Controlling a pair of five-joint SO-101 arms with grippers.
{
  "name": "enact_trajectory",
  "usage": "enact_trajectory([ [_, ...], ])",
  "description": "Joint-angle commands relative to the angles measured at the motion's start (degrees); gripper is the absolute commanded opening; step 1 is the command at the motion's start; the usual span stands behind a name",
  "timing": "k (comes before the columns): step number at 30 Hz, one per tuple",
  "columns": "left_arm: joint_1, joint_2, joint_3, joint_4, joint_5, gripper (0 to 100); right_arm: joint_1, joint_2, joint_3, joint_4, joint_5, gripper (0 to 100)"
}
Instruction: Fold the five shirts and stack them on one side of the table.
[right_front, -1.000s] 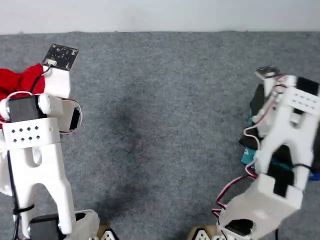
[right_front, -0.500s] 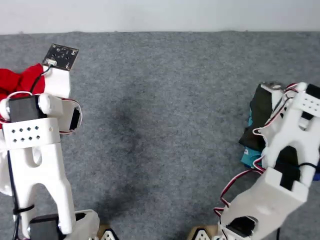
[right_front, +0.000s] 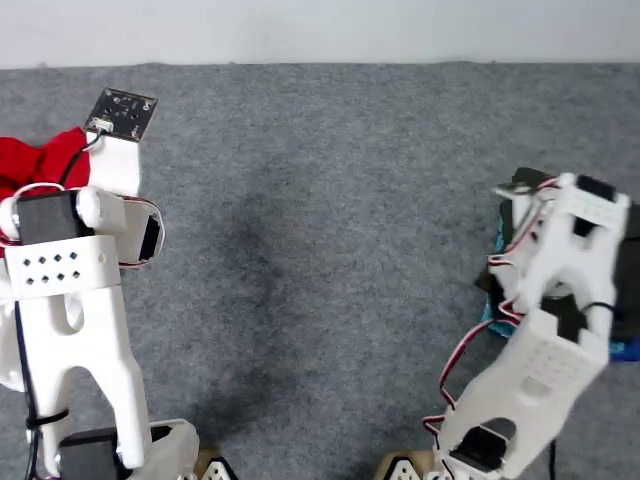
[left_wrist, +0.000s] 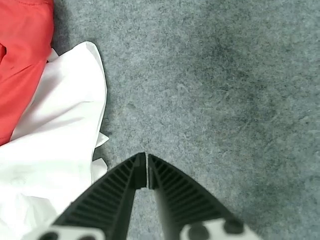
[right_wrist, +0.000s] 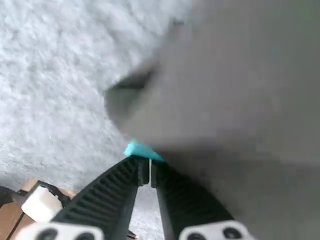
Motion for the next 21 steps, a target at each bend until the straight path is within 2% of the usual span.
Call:
enact_trajectory([
  [1, 0.09, -0.70, -0.40, 1.14, -0.53, 2, -3.91, 0.57, -1.23, 0.04, -1.67, 0.9],
  [7, 0.09, -0.70, -0.40, 1.14, -0.53, 2, -2.24, -6.20, -1.49, 4.44, -2.02, 0.9],
  [13, 0.09, -0.70, -0.40, 1.14, -0.53, 2, 2.95, -16.57, -1.41, 4.26, 3.08, 0.9],
  [18, 0.09, -0.70, -0.40, 1.05, -0.53, 2, 3.03, -14.99, 0.44, -0.04, 3.96, 0.9],
  [21, 0.09, -0.70, -0.40, 1.05, -0.53, 2, 0.48, -10.07, 2.55, -3.65, 3.87, 0.9],
])
